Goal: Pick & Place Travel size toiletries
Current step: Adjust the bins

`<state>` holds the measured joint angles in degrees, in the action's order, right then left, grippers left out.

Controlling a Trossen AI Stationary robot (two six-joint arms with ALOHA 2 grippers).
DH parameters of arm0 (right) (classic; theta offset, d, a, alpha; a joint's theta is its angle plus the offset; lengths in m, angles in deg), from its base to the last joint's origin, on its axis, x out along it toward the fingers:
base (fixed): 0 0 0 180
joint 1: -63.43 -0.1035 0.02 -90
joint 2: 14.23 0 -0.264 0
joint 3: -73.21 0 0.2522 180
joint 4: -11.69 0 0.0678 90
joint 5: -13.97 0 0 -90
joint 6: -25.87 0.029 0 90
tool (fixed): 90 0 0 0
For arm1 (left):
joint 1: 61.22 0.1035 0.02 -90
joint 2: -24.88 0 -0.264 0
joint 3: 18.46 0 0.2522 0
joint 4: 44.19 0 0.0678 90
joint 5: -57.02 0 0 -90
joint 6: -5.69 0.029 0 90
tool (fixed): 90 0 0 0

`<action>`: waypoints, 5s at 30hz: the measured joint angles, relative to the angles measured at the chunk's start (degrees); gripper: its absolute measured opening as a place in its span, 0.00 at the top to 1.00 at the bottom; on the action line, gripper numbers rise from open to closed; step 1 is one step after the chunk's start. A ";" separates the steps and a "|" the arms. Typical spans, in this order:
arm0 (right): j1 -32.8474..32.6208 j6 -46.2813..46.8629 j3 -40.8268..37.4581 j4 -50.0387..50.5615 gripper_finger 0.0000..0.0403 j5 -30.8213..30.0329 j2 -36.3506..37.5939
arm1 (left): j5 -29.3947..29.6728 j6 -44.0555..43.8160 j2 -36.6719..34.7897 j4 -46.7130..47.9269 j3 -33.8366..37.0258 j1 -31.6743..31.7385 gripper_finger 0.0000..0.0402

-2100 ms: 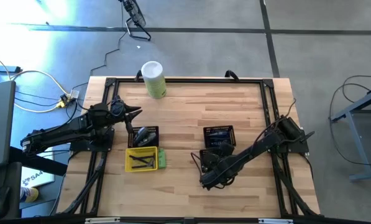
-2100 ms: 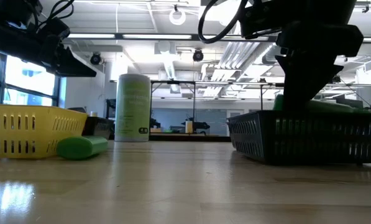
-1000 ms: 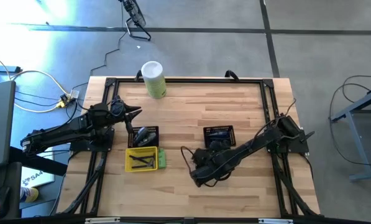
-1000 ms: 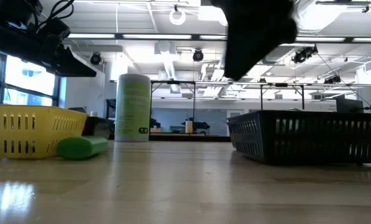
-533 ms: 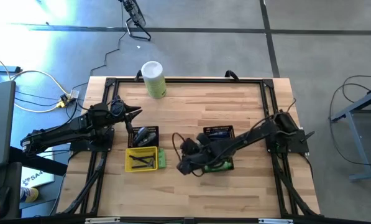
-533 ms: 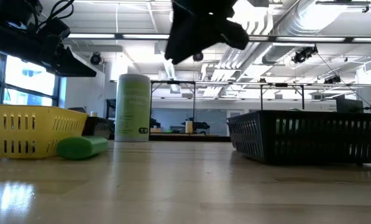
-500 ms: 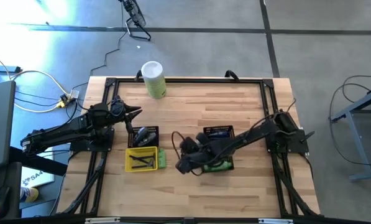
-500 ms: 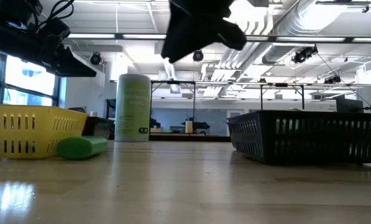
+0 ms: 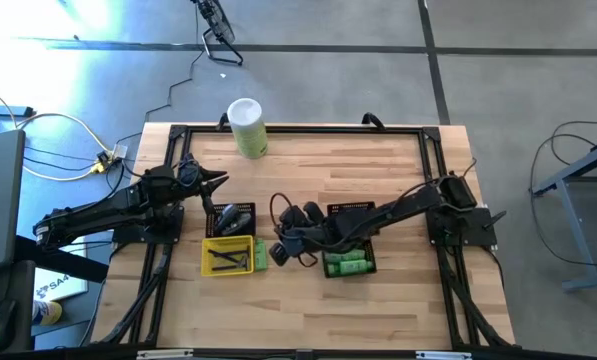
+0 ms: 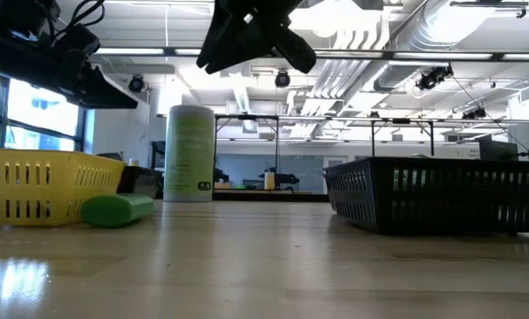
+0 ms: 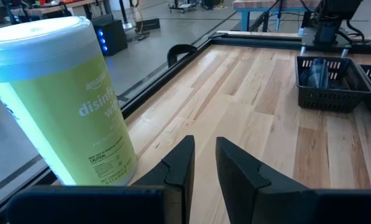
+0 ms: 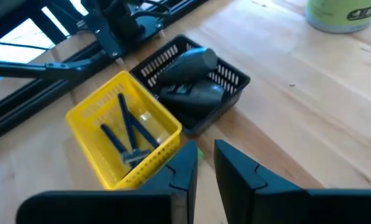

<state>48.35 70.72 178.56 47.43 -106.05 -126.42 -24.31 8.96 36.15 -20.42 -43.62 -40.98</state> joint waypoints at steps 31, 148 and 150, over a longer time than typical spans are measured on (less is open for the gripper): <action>-3.14 -2.69 -0.20 13.61 0.89 -11.18 9.04 | -0.15 -0.50 0.02 2.13 0.00 0.01 0.84; 20.12 -28.00 -75.17 -27.35 0.89 18.11 84.15 | 6.05 2.38 0.02 -6.90 0.01 0.00 0.84; 20.12 -27.99 -75.88 -26.67 0.89 18.11 85.67 | 6.05 2.38 0.02 -6.90 0.01 -0.02 0.84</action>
<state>68.47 42.73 102.68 20.76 -87.94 -40.74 -18.26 11.34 36.17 -27.32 -43.62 -40.99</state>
